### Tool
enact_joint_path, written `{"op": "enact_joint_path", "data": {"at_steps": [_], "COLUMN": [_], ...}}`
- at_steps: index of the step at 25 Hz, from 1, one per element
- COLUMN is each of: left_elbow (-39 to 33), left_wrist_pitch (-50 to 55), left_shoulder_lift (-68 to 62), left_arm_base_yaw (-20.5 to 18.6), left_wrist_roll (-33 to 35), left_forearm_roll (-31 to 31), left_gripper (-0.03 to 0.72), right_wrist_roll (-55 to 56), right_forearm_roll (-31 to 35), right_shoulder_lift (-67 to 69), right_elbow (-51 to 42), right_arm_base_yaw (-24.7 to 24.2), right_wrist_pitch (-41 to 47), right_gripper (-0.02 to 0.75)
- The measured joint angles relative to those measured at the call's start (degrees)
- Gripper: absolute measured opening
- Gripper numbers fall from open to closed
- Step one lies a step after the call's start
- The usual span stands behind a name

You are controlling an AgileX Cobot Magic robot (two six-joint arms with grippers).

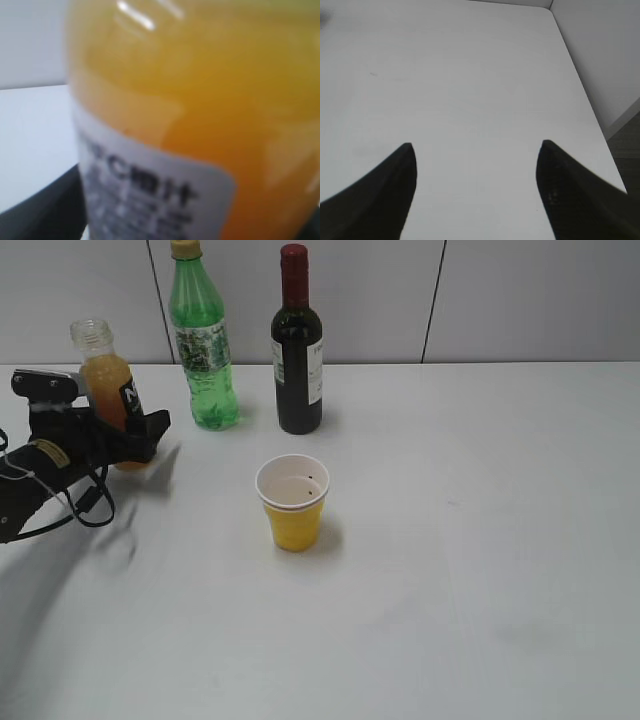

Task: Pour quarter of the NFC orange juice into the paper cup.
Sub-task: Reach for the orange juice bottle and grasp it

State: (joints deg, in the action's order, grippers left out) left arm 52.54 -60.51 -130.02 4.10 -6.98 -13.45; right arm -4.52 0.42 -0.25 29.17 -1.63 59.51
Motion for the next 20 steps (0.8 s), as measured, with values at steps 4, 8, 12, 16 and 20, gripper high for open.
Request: {"op": "enact_joint_path", "data": {"at_steps": [4, 8, 12, 16, 20], "left_elbow": [0.0, 0.0, 0.1, 0.1, 0.1], "left_wrist_pitch": [-0.7, -2.8, -3.4, -3.6, -4.3], "left_shoulder_lift": [-0.5, -0.5, -0.5, -0.5, -0.5], "left_arm_base_yaw": [0.0, 0.1, 0.1, 0.1, 0.1], "left_wrist_roll": [0.0, 0.0, 0.0, 0.0, 0.0], "left_forearm_roll": [0.4, 1.6, 1.8, 1.8, 1.7], "left_gripper": [0.657, 0.644, 0.627, 0.565, 0.450], "right_wrist_roll": [0.0, 0.0, 0.0, 0.0, 0.0], "right_forearm_roll": [0.0, 0.0, 0.0, 0.0, 0.0], "right_shoulder_lift": [0.0, 0.0, 0.0, 0.0, 0.0], "right_elbow": [0.0, 0.0, 0.0, 0.0, 0.0], "right_arm_base_yaw": [0.0, 0.0, 0.0, 0.0, 0.0], "right_wrist_pitch": [0.0, 0.0, 0.0, 0.0, 0.0], "right_gripper": [0.591, 0.591, 0.591, 0.591, 0.591]}}
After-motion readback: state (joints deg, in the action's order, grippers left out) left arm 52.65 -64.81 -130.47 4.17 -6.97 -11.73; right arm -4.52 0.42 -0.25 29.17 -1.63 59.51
